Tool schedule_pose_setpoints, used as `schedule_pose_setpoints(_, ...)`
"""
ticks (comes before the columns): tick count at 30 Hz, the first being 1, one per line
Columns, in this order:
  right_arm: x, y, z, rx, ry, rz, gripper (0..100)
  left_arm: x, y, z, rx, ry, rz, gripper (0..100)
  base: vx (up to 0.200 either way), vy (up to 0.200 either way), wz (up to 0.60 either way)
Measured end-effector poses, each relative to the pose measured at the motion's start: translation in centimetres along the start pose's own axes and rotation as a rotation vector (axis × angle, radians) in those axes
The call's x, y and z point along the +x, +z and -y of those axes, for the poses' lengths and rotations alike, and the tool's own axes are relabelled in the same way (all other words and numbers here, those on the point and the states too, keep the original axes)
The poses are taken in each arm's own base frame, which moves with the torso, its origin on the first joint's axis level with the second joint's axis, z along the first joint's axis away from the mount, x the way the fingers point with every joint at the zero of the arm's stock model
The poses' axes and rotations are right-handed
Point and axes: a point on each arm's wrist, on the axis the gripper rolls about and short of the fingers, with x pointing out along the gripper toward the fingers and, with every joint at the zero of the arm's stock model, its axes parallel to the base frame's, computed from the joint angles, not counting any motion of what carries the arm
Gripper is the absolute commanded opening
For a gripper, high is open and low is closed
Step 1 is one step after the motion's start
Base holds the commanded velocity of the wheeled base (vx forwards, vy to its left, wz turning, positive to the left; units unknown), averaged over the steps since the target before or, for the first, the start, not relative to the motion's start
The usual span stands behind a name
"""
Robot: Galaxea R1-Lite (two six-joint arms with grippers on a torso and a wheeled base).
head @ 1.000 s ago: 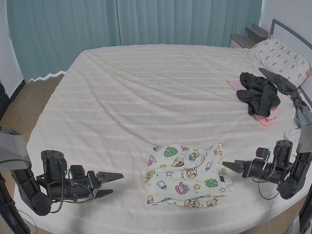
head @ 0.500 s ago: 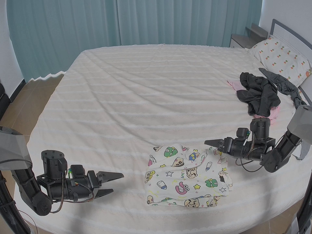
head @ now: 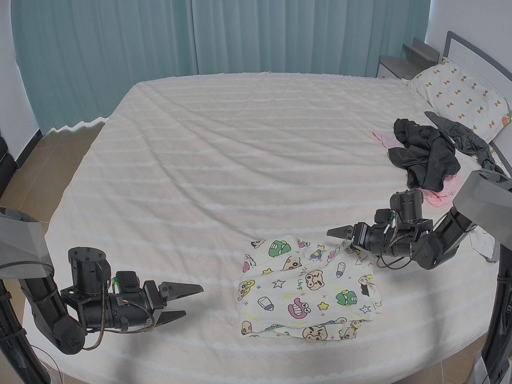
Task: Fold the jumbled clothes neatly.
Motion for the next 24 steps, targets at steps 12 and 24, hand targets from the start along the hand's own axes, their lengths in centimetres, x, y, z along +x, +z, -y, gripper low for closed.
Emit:
schedule_pose_setpoints(12, -0.1, 0.1, 2.2, 0.033, -0.042, 0.009, 100, 0.0, 0.0, 0.0, -0.002, 0.001, -0.001, 100, 0.000, 0.000, 0.00)
schedule_pose_setpoints(24, -0.9, 0.2, 1.5, -0.024, 0.065, 0.058, 100, 0.0, 0.0, 0.0, -0.001, 0.000, 0.000, 100, 0.000, 0.000, 0.00)
